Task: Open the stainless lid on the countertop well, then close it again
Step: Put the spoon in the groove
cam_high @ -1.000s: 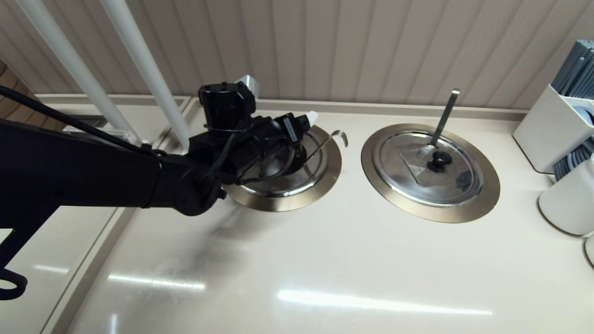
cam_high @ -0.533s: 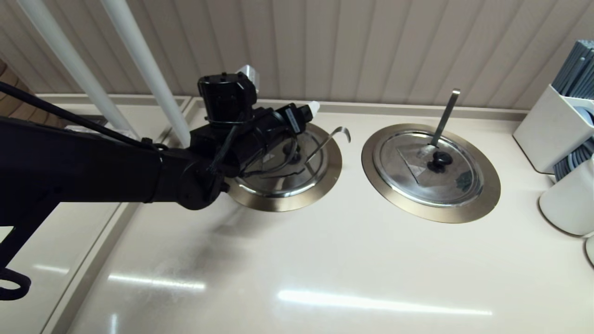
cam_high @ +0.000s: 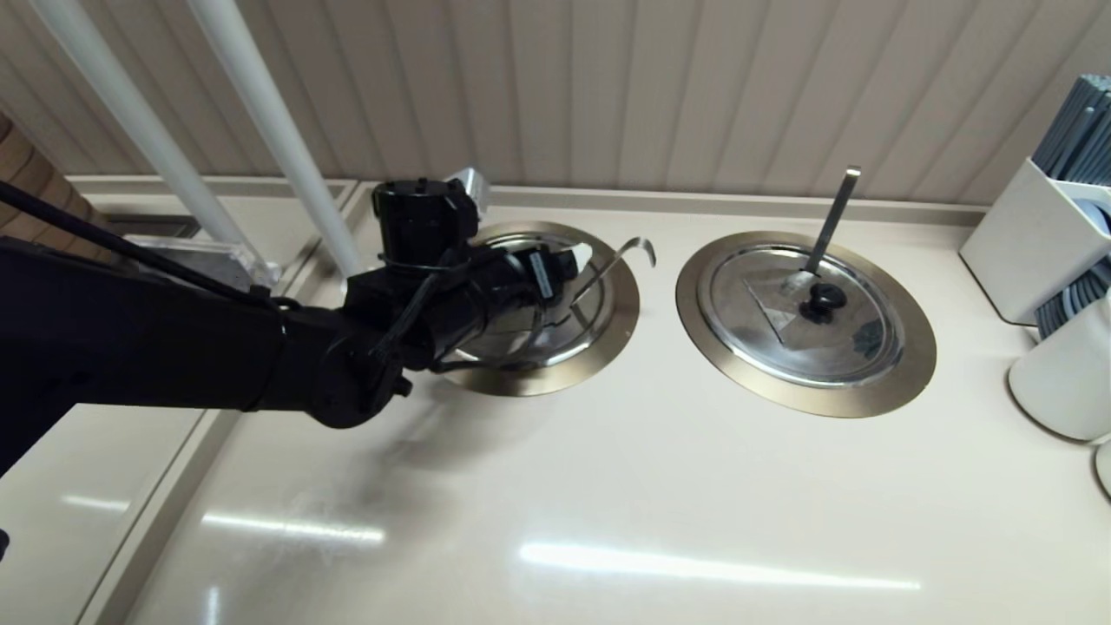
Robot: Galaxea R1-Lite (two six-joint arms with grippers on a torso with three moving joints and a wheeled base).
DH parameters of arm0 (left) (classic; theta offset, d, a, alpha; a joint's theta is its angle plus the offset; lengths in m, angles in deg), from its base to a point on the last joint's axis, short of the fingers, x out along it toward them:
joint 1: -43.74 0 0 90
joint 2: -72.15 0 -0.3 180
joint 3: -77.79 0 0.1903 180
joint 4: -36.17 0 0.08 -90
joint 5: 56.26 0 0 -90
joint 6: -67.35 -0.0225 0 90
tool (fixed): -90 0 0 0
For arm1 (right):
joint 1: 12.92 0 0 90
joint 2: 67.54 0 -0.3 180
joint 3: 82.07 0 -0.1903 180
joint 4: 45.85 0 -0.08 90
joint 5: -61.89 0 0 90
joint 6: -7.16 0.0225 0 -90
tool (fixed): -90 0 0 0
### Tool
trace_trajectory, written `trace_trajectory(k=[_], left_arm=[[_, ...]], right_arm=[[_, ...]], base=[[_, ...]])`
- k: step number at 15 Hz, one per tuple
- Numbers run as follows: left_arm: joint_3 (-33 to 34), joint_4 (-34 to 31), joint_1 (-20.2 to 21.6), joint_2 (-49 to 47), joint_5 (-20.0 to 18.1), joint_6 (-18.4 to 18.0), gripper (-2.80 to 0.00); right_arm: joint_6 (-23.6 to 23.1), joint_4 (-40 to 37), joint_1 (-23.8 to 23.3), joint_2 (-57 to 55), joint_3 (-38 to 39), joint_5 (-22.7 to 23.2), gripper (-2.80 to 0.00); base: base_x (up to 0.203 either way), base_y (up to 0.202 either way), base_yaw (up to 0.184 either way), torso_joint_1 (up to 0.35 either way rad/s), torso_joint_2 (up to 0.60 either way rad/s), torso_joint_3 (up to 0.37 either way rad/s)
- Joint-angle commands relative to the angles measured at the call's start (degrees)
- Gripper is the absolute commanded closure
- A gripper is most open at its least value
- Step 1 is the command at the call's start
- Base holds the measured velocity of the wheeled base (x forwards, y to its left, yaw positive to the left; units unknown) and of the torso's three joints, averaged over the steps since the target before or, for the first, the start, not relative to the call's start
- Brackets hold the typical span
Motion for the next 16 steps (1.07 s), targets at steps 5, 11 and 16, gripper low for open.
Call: trace_trajectory(k=[5, 11, 16], left_arm=[[9.7, 3.1, 2.2, 2.4, -3.7, -9.5, -2.8], [2.4, 12.2, 2.1, -7.6, -4.0, -16.9, -2.8], [0.4, 13.8, 1.9, -10.8, -3.9, -19.9, -2.8]], right_arm=[[0.0, 0.0, 0.0, -0.1, 0.4, 0.0, -2.8], [0.0, 0.0, 0.0, -0.1, 0.4, 0.0, -2.8], [0.0, 0.0, 0.0, -0.1, 0.4, 0.0, -2.8]], base=[[0.0, 0.0, 0.0, 0.0, 0.0, 0.0], [0.0, 0.0, 0.0, 0.0, 0.0, 0.0], [0.0, 0.0, 0.0, 0.0, 0.0, 0.0]])
